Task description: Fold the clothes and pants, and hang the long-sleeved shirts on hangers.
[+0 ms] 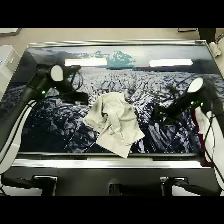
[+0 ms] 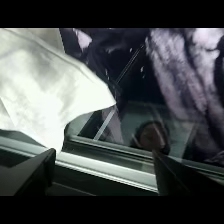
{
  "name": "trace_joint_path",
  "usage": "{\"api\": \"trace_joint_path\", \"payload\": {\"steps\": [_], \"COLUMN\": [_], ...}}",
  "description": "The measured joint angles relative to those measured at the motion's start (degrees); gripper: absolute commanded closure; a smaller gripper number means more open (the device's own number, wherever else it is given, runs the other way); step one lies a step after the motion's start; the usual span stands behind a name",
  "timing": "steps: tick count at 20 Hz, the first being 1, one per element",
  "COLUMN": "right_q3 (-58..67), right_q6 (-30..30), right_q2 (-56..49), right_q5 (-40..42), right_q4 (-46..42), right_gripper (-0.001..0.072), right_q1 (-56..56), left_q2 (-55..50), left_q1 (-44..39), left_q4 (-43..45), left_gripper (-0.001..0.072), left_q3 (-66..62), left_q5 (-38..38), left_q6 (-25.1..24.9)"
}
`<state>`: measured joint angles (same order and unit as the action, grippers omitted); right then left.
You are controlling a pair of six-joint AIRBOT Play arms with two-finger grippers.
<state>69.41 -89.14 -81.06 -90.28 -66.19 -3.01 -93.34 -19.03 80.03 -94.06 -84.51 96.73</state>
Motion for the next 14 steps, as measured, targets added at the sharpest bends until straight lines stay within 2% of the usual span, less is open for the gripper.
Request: {"api": "trace_joint_path", "payload": {"steps": [2,6,12,13,14], "right_q3": [-5.01,-11.54,-16.26,-16.61,-16.90], "right_q6": [1.46,3.96,7.23,7.56,7.76], "right_q2": [-0.33,-0.59,-0.70,-0.79,-0.90], "right_q5": [0.85,2.64,6.71,7.02,7.32], "right_q4": [1.81,3.58,7.63,8.33,9.01], "right_gripper": [0.0028,-0.0002,-0.0004,-0.0004,-0.0003], "right_q1": [0.00,0.00,0.00,0.00,0.00], "left_q2": [0.13,0.28,-0.90,-1.14,-1.49], "left_q1": [3.82,8.68,9.09,8.76,8.39], "left_q4": [-5.07,-13.25,-26.36,-28.11,-29.75], "left_gripper": [-0.0003,-0.0003,-0.0001,0.0058,0.0236], "left_q3": [6.51,17.62,27.47,28.11,28.57], "left_q5": [0.55,6.21,17.07,18.29,19.85], "left_q6": [-2.27,-5.75,-12.68,-13.44,-13.97]}}
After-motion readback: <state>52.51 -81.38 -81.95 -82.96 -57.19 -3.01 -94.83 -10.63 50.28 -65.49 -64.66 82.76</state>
